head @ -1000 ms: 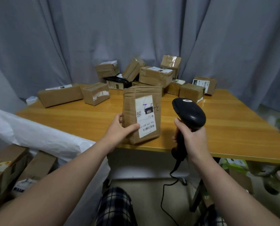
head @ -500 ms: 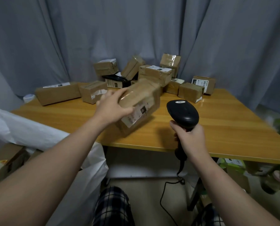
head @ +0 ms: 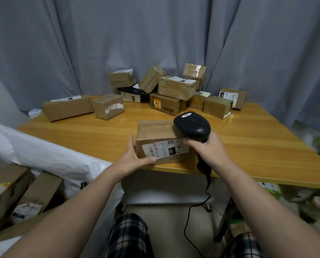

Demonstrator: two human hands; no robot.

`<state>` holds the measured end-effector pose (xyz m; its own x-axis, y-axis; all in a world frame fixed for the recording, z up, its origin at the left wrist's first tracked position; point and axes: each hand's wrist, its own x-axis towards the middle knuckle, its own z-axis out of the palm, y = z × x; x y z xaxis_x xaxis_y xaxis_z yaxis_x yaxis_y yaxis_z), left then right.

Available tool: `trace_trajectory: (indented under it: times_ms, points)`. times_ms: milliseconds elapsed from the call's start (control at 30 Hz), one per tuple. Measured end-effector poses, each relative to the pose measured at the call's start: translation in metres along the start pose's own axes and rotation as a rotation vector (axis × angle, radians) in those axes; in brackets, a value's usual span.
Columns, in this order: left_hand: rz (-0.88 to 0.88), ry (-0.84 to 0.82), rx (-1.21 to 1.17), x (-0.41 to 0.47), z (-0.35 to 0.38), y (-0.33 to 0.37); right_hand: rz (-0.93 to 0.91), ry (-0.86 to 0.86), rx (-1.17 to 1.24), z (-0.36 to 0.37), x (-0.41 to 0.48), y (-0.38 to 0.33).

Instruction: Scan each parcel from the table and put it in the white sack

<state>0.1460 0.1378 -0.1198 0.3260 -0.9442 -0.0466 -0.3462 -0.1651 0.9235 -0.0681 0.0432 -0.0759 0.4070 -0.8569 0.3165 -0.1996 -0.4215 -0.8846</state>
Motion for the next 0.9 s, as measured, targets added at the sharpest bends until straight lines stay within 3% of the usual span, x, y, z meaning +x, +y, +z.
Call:
trace_trajectory:
  times_ms: [167, 267, 367, 433, 567, 700, 833, 900]
  points:
    - [0.106, 0.069, -0.039, 0.009, -0.013, 0.021, 0.1, 0.049, 0.21, 0.001, -0.001, 0.001]
    - [0.26, 0.122, -0.019, 0.018, -0.024, 0.053, 0.239, 0.104, 0.504, 0.003, -0.005, 0.0]
    - [0.415, 0.268, 0.184, 0.025, -0.023, 0.077, 0.456, 0.107, 0.796, 0.009, -0.009, 0.009]
    - [0.471, 0.36, 0.307, 0.028, -0.021, 0.084, 0.537, 0.091, 0.788, 0.015, -0.011, 0.019]
    - [0.433, 0.322, 0.298, 0.024, -0.007, 0.082, 0.545, 0.223, 0.563, 0.027, -0.011, 0.04]
    - [0.402, 0.163, 0.094, 0.018, 0.014, 0.068, 0.467, 0.268, 0.465, 0.026, -0.012, 0.044]
    - [0.201, 0.104, -0.092, 0.02, 0.023, 0.045, 0.405, 0.201, 0.497, 0.018, -0.016, 0.039]
    - [0.183, 0.054, -0.094, 0.02, 0.024, 0.037, 0.354, 0.233, 0.389, 0.011, -0.018, 0.038]
